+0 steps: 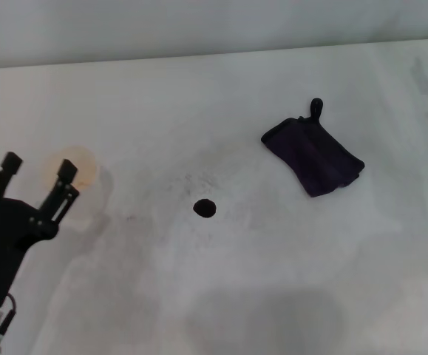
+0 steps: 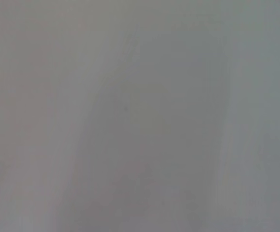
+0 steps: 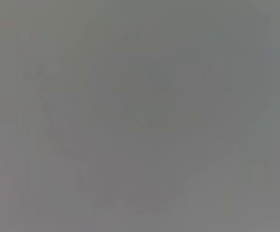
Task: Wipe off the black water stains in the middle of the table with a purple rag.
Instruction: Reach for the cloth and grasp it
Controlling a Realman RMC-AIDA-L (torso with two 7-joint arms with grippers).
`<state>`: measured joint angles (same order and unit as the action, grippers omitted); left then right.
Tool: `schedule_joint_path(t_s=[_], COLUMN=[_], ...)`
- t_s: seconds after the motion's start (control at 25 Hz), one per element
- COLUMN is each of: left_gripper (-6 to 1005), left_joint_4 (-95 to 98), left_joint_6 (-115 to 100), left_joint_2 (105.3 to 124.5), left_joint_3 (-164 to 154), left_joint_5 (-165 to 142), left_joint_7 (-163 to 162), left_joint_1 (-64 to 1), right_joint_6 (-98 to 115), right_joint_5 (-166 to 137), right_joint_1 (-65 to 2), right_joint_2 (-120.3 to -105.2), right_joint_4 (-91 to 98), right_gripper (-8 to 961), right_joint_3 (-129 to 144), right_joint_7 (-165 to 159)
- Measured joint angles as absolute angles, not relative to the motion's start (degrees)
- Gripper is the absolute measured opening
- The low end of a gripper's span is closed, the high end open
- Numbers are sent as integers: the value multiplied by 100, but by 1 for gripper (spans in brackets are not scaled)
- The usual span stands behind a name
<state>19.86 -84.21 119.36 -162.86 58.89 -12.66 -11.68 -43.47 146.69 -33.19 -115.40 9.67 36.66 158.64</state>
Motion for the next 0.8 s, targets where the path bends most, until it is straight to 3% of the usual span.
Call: schedule_joint_path(t_s=[0.4,0.56,0.8], left_gripper=[880,876,875], left_joint_4=[1843,1741,1645], left_joint_6=[-8897,-8776,-8561], left_joint_2=[11931,11936,11939], left_joint_3=[-16259,-16261,-16211], left_joint_5=[7627,8289,8539], left_joint_7=[-1266,-1266,-1266], left_joint_1=[-928,-839,-847], right_joint_6=[-4282,-3835,-3455], right_joint_5=[14650,14086,10588], right_joint_1=[-3088,-3054,-3247], right_joint_2=[-11465,-11292,-10917], right_joint_4=[1574,2304,3419], right_gripper=[869,869,869], right_joint_3=[5984,7171,7891], right_joint_7=[14478,13359,9864])
